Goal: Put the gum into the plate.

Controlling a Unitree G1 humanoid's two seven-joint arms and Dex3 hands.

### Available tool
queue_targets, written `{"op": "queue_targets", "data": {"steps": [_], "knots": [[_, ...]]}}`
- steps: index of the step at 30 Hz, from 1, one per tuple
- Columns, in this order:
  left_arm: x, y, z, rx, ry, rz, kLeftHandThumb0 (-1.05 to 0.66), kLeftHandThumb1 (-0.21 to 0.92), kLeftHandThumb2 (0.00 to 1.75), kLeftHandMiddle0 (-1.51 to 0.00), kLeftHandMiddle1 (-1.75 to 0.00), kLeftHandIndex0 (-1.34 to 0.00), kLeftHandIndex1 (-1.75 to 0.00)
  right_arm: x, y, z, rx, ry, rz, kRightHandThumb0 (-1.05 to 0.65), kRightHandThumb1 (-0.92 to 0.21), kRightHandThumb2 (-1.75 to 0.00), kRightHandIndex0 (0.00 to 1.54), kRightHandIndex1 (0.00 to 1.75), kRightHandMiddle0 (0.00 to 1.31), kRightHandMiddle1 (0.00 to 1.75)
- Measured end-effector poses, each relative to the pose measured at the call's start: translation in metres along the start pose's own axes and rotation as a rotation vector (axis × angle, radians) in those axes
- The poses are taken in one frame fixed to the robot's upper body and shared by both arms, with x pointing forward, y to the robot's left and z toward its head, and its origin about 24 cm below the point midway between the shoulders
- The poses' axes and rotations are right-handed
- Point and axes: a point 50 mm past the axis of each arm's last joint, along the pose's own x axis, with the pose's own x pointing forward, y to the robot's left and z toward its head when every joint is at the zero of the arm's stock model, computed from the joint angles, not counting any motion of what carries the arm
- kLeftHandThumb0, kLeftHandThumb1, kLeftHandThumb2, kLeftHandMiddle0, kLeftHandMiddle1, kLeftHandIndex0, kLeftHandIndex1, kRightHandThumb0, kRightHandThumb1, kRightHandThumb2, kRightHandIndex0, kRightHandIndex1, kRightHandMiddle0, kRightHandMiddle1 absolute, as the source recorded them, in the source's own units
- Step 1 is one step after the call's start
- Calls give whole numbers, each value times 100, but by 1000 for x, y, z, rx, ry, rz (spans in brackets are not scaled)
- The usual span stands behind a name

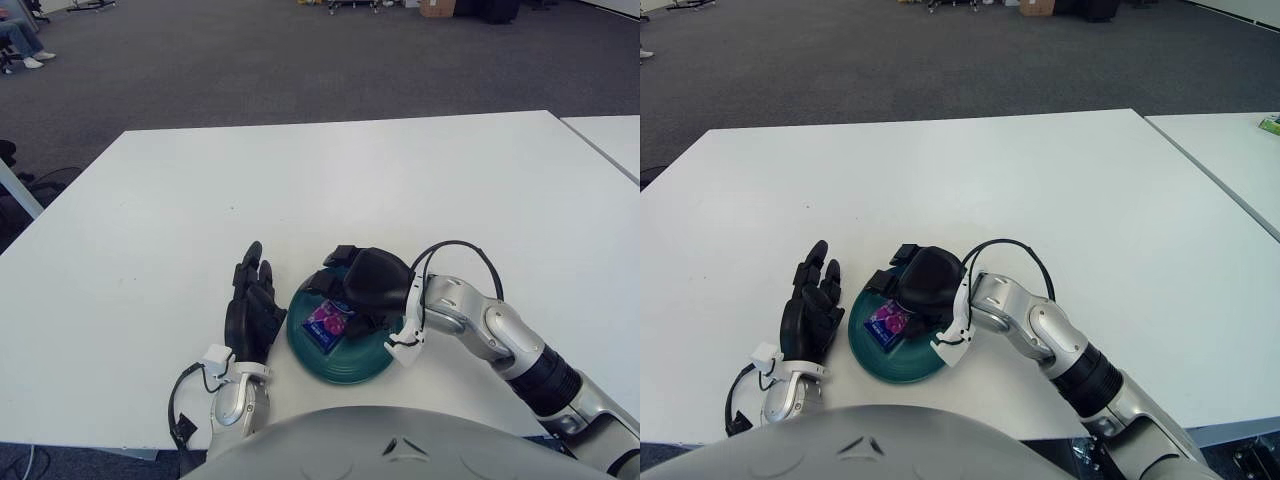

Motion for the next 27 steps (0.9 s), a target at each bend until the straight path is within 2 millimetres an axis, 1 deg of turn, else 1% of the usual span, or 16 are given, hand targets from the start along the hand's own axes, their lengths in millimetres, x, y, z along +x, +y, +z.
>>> {"op": "queue_targets", "data": {"steps": [4, 8, 15, 17, 23, 27], "knots": [[0, -1, 0, 1, 6, -5, -104, 92, 113, -5, 0, 0, -14, 1, 2, -2, 19, 8, -30, -105, -92, -107, 2, 0, 0, 7], [0, -1, 0, 9, 15, -8, -104, 92, 112, -5, 0, 0, -11, 1, 4, -6, 51, 8, -73, -105, -92, -104, 1, 0, 0, 6], [0, -1, 0, -31, 26, -16, -105, 92, 112, -5, 0, 0, -6, 2, 1, -15, 198, 8, -182, -105, -92, -96, 0, 0, 1, 7], [-1, -2, 0, -34, 26, -23, -105, 92, 112, -5, 0, 0, -5, 1, -2, -18, 269, 24, -228, -105, -92, -93, 0, 0, 1, 8], [-3, -3, 0, 31, 2, -44, -105, 92, 108, -2, 0, 0, -2, -6, -3, -31, 593, 76, -405, -105, -92, -90, 0, 0, 0, 9], [-5, 0, -3, 103, -30, -55, -105, 92, 103, 0, 0, -1, -2, -15, 2, -49, 791, 130, -506, -105, -92, -92, 0, 0, 0, 3]]}}
